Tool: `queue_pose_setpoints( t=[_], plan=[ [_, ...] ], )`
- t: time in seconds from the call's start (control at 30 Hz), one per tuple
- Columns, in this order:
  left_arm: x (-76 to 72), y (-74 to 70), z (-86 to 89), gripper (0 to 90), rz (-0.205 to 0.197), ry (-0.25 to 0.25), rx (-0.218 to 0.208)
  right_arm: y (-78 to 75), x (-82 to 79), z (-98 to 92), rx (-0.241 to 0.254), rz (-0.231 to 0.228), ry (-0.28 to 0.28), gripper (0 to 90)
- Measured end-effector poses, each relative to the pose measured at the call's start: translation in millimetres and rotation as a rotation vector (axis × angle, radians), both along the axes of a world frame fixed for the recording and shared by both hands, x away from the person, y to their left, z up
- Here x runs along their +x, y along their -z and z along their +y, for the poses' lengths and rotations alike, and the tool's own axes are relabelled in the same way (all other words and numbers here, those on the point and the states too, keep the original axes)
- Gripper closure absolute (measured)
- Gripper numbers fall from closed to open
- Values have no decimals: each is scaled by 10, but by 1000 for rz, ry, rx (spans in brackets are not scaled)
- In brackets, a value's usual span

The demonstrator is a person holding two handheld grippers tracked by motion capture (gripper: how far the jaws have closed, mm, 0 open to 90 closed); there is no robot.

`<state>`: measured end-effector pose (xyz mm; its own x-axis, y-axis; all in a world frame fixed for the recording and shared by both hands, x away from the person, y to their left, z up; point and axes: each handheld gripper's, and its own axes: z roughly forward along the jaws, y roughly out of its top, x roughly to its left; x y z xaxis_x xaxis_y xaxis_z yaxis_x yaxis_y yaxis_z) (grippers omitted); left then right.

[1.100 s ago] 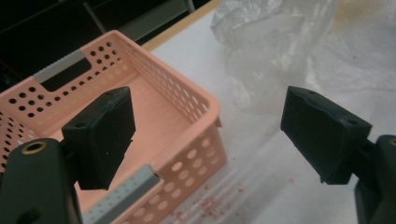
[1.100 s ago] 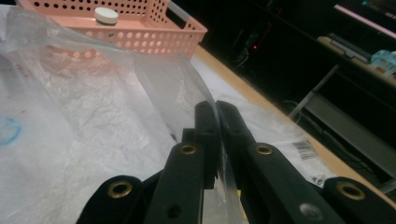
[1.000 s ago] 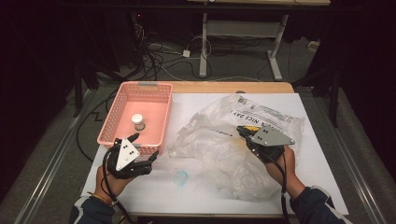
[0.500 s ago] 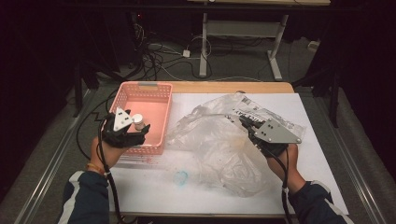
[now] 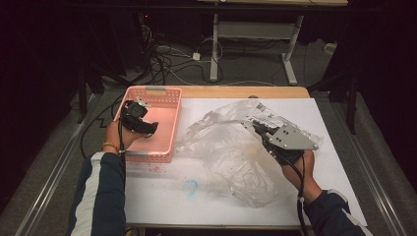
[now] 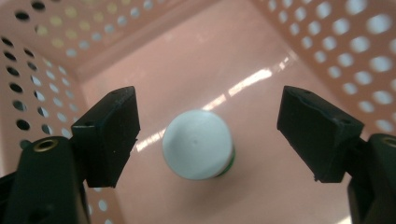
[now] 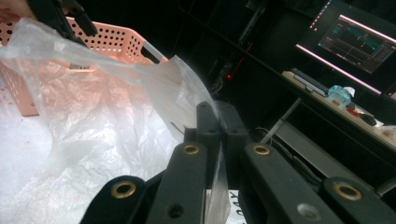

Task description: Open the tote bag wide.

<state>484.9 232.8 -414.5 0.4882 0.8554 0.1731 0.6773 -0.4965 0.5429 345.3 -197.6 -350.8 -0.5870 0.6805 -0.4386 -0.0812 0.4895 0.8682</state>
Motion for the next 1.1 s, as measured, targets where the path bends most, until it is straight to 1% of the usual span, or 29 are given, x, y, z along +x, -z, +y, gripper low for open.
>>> queue_pose_setpoints(
  t=[0.03,0.07,0.1,0.13,0.17,0.23,0.27,0.33,0.43,0.47,0.53,0.63,0.67,0.73,0.8,0.93,0.97,1.0,1.03,1.07,1.1],
  plan=[
    [27,23,13,246,17,-9,2,1,4,-7,2,3,0,900],
    [46,43,28,251,29,-19,4,2,8,-13,4,9,-1,900],
    [63,58,53,278,42,-20,-6,4,13,-18,3,10,-2,900],
    [73,69,73,333,56,-23,-13,7,15,-21,3,12,-3,900],
    [85,76,87,358,68,-25,-9,10,18,-22,4,15,-4,900],
    [103,84,112,399,93,-23,-16,20,22,-20,2,23,-8,900],
    [107,87,120,398,96,-26,-23,24,25,-16,-1,24,-10,900],
    [110,91,119,399,99,-23,-22,33,24,-5,-3,29,-15,900],
    [141,141,90,413,139,-18,15,40,20,10,-7,34,-24,900],
    [145,148,86,420,144,-17,15,43,18,15,-7,34,-25,900],
    [141,144,76,467,144,-4,17,50,14,21,-11,39,-30,900],
    [126,130,79,474,144,1,15,56,15,17,-10,41,-28,900],
    [115,117,76,476,134,3,14,55,18,12,-8,40,-27,900],
    [85,81,90,478,104,5,-15,52,21,2,-1,42,-24,900],
    [37,34,103,478,60,6,-43,51,23,-2,0,41,-21,900],
    [-92,-62,123,479,-25,12,-77,47,20,5,4,35,-18,900],
    [-92,-62,123,479,-25,12,-77,47,20,8,6,34,-17,900],
    [-176,-111,128,480,-72,20,-98,46,19,11,6,32,-17,900],
    [-176,-111,128,480,-72,20,-98,46,18,16,6,34,-16,900],
    [-256,-148,138,480,-111,26,-128,47,18,21,6,31,-15,900],
    [-300,-160,134,480,-134,28,-135,48,18,26,7,30,-15,900]
  ],
)
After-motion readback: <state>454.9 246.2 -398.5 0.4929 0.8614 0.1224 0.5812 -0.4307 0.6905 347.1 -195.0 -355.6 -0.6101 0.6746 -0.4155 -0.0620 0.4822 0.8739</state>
